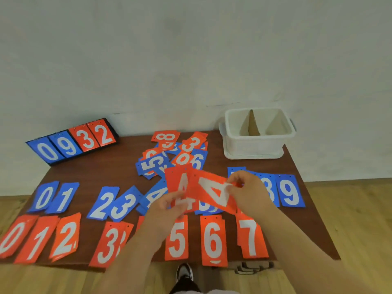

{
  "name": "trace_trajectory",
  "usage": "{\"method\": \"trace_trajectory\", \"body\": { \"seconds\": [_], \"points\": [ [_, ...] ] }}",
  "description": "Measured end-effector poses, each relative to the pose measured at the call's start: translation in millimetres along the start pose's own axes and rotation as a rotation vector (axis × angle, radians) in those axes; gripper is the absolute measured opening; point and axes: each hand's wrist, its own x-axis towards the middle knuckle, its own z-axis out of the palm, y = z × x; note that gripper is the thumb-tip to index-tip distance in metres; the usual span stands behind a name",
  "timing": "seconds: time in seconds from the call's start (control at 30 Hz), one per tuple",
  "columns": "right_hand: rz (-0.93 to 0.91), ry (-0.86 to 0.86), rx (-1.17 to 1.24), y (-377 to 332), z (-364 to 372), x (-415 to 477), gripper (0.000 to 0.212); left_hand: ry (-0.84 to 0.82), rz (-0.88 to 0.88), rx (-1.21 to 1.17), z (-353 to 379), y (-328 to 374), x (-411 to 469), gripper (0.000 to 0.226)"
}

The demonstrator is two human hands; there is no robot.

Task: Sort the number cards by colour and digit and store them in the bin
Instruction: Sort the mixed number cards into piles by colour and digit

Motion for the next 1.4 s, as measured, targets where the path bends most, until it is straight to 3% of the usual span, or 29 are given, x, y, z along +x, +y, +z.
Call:
{"method": "trace_trajectory", "body": {
  "seconds": [0.07, 0.13, 0.27, 0.47, 0.6, 0.83, 1.0, 1.3, 1.4],
  "points": [
    [0.215, 0.138, 0.298, 4, 9, 2, 0.012, 0.096, -0.034, 0.045, -21, -14, -4, 0.026],
    [0.316, 0.055, 0.396, 6, 23, -1, 0.013, 0.136, -0.053, 0.093, -44, -29, -9, 0.032],
    [0.211, -0.201, 0.214, -5, 62, -17, 0.02, 0.204, -0.121, 0.082, -85, -53, -18, 0.036],
    [0.206, -0.279, 0.18, -28, 117, -16, 0.023, 0.341, -0.076, 0.001, -139, -66, -18, 0.024],
    [0.163, -0.263, -0.048, -39, 170, -8, 0.024, 0.362, -0.061, 0.017, -190, -89, -9, 0.025],
    [0.295, -0.392, -0.285, -7, 269, -28, 0.027, 0.261, -0.151, 0.014, -273, -137, 12, 0.03],
    [0.346, -0.293, -0.399, 12, 311, -45, 0.019, 0.121, -0.204, 0.152, -296, -160, 34, 0.031],
    [0.381, -0.235, -0.59, 7, 329, -41, 0.004, -0.274, -0.106, 0.404, -246, -165, 76, 0.034],
    [0.395, -0.241, -0.612, 8, 321, -45, 0.014, -0.372, -0.038, 0.509, -216, -171, 80, 0.032]
  ]
}}
